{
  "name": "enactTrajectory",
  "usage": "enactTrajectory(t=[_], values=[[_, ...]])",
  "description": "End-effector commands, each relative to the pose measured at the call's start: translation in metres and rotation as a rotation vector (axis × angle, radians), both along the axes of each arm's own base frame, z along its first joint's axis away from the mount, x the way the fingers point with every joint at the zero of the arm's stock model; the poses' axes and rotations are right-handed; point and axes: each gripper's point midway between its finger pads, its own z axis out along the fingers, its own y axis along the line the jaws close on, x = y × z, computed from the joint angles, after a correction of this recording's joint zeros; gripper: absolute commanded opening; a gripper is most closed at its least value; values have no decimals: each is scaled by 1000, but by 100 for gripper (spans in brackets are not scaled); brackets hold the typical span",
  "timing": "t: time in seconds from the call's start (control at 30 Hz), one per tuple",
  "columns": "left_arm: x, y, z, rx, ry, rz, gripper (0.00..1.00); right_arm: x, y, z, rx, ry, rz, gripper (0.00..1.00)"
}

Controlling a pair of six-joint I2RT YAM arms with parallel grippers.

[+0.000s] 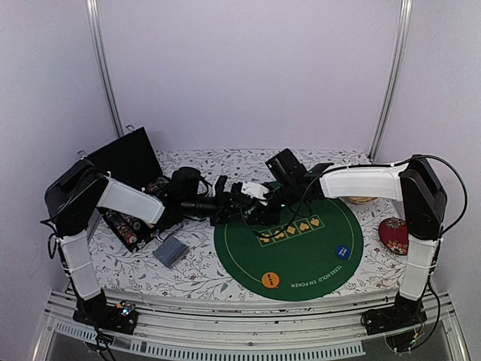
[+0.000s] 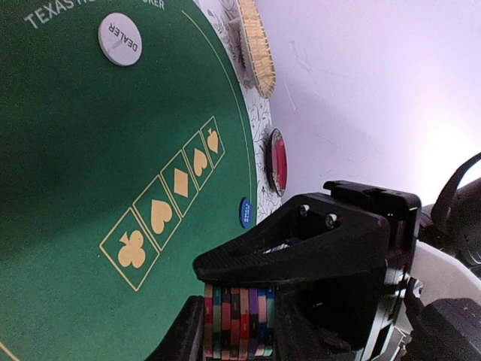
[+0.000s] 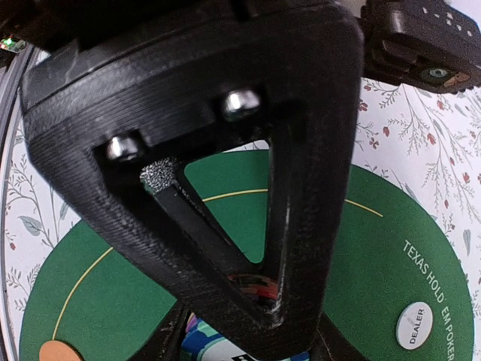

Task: Distribute texas hold em gaming equipment
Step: Pass from the left arm to the right

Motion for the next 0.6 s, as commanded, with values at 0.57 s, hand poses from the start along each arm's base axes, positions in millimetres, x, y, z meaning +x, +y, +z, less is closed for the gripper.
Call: enactTrajectory(t=[0.57], values=[[-17,-15,11,-80,-15,-77,0,17,10,6,34,-55,-39,49]])
